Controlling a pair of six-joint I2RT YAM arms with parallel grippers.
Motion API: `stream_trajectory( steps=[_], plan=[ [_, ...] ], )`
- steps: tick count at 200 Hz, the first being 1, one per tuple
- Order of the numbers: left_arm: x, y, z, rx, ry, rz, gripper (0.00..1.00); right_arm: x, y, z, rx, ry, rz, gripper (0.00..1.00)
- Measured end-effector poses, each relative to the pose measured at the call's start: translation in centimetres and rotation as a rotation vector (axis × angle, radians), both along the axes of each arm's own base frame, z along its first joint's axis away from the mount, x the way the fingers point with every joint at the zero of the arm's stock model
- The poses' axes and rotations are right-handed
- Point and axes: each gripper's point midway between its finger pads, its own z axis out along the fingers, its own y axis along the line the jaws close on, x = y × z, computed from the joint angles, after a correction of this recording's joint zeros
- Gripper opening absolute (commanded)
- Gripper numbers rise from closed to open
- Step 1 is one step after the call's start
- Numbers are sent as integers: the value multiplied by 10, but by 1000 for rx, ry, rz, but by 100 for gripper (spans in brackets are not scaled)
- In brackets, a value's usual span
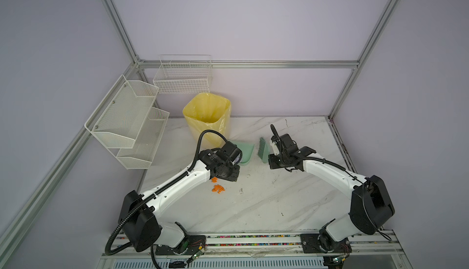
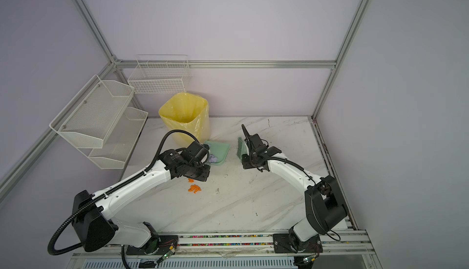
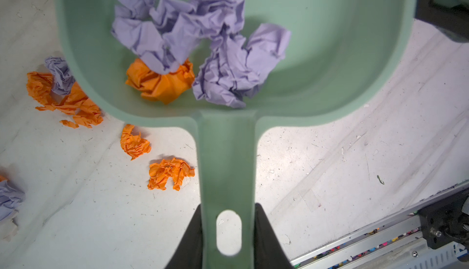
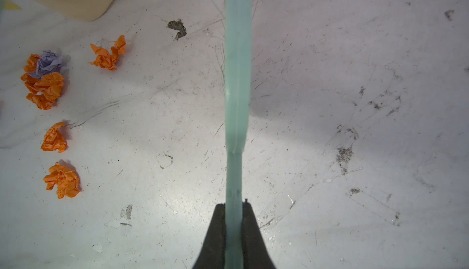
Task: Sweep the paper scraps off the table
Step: 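Lift the filled dustpan toward the yellow bin with left gripper while right draws back, then raise the dustpan over the yellow bin with the left gripper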
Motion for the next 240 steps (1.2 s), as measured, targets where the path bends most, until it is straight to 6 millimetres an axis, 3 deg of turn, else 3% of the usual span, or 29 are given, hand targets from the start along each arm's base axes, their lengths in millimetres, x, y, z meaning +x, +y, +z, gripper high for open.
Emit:
stream_trajectory(
  steps=[66, 117, 188, 240],
  plan=[
    [10, -9, 25, -27, -29, -3, 0, 1, -1, 0, 1, -1, -2, 0],
    [17, -17, 30, -25, -21, -15, 0, 4, -5, 0, 2, -2, -14, 0],
    [38, -35, 77, -87, -99, -25, 0, 8, -6, 2, 11, -17, -23, 0],
    [45, -39, 82, -99, -86, -28, 0, 4, -10, -3, 5, -6, -27, 0]
  ],
)
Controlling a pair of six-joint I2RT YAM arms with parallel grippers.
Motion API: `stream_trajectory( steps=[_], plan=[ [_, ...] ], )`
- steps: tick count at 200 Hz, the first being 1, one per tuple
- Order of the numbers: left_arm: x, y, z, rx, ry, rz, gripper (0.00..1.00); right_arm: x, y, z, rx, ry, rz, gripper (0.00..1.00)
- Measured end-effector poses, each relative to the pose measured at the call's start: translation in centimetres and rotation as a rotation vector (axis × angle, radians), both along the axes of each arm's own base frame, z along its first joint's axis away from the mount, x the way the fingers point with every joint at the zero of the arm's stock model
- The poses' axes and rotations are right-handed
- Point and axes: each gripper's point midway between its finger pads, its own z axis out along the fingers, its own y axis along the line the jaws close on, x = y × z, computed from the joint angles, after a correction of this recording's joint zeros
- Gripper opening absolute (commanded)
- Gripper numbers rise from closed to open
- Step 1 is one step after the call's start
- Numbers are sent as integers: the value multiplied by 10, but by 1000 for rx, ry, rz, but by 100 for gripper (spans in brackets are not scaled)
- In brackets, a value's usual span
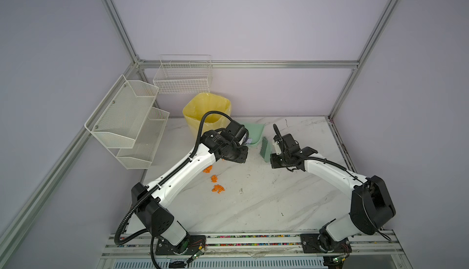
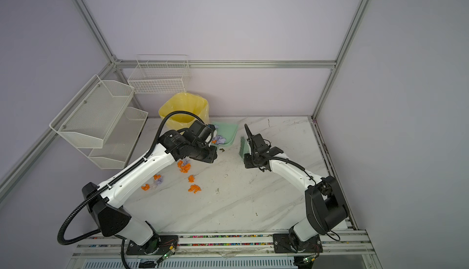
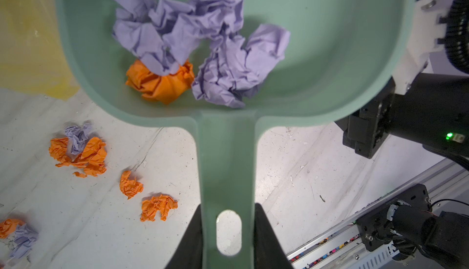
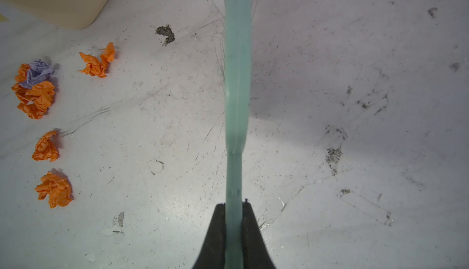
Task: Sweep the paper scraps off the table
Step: 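Raise the dustpan over the yellow bin with the left gripper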
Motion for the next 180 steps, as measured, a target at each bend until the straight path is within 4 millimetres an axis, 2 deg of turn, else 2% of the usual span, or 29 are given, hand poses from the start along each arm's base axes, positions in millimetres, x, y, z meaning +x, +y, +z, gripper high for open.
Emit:
stream_trajectory(
  steps=[97, 180],
  plan=[
    [17, 9, 29, -65, -20, 16, 0, 0, -2, 13, 16, -36, 6, 0],
    [37, 19, 57, -135, -49, 43, 0, -2, -3, 16, 25, -51, 6, 0]
  ],
)
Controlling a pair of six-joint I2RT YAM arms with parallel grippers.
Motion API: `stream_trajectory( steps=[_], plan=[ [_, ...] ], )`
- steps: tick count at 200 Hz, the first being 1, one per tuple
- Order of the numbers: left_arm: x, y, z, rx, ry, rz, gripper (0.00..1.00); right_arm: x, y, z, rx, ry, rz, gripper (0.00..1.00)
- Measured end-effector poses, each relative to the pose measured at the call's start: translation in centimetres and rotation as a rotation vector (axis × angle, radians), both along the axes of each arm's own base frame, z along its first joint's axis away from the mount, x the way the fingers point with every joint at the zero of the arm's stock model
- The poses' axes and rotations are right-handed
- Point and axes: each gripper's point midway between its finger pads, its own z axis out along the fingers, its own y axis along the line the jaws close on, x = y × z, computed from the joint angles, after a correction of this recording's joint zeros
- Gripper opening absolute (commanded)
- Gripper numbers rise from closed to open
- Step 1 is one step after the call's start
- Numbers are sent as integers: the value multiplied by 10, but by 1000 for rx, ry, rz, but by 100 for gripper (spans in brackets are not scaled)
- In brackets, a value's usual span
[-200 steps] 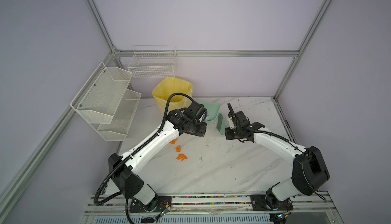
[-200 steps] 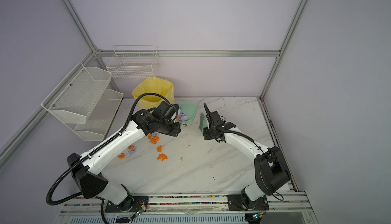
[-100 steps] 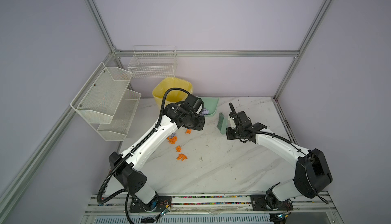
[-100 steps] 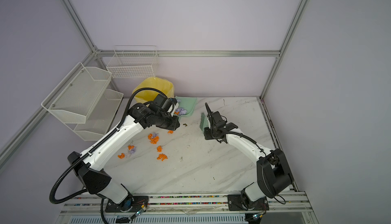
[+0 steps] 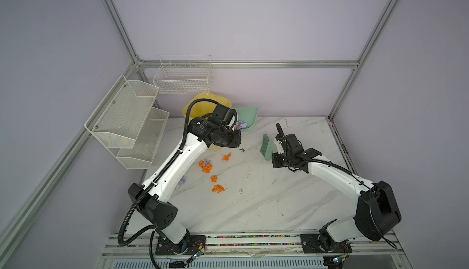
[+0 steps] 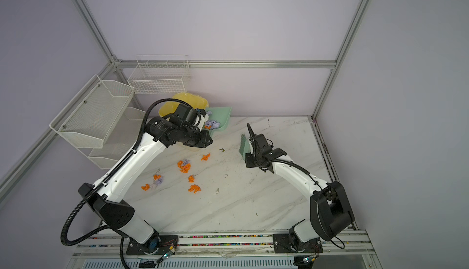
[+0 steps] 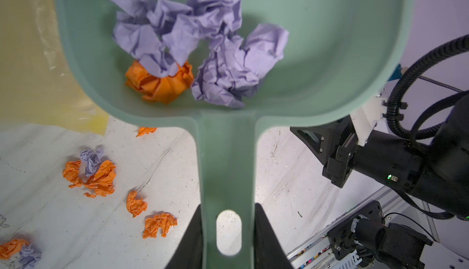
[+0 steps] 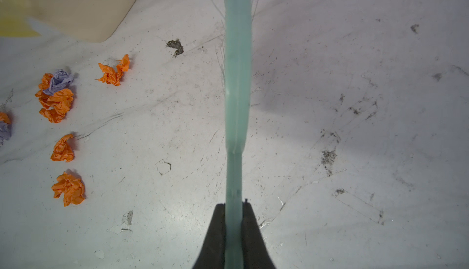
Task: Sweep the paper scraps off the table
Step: 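Raise the dustpan over the yellow bin with the left gripper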
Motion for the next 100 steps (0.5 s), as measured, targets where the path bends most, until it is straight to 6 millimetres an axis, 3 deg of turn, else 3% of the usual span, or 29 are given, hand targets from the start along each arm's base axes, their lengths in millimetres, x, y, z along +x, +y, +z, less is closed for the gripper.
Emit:
stream_trajectory(
  steps=[100],
  plan=[
    [29, 33, 16, -97, 8, 95, 0, -1, -3, -1, -1, 0, -2, 0]
  ],
)
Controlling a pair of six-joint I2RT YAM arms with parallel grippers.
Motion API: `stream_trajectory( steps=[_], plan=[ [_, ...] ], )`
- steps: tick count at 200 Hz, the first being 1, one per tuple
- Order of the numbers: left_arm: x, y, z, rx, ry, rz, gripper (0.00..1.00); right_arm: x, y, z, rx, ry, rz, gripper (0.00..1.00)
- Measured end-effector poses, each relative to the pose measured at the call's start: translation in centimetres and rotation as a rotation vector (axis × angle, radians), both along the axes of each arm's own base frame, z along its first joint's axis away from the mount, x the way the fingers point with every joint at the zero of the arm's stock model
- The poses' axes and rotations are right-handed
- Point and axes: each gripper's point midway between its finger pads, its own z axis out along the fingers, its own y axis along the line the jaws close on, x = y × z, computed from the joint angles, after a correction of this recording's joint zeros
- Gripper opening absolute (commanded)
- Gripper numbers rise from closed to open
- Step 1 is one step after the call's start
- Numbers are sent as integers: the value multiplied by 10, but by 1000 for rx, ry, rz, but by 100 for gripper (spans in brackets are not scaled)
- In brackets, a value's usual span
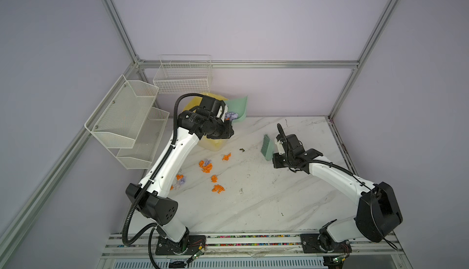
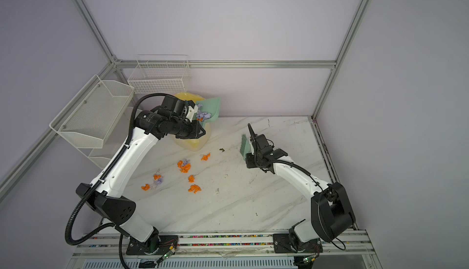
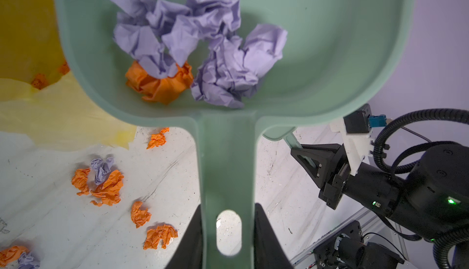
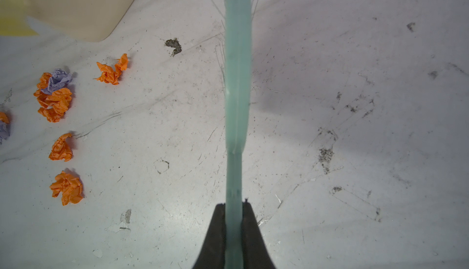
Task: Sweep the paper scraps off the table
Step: 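Raise the dustpan over the yellow bin with the left gripper, then tip the dustpan over the yellow bin with the left gripper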
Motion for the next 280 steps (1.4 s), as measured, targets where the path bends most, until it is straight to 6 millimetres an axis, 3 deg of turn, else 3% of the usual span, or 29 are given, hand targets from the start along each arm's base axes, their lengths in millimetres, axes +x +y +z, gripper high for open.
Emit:
stream_trajectory(
  steps=[82, 128, 189, 280],
  plan=[
    [30, 23, 25, -261, -19, 71, 0, 0, 0, 2, 5, -4, 2, 0],
    [41, 43, 20, -422, 13, 119, 0, 0, 0, 2, 3, -5, 4, 0],
    [51, 51, 5, -597, 68, 139, 0, -2, -1, -1, -2, 2, 4, 0],
    [65, 64, 28, -1011, 55, 109, 0, -3, -4, 12, 17, -30, -2, 0]
  ],
)
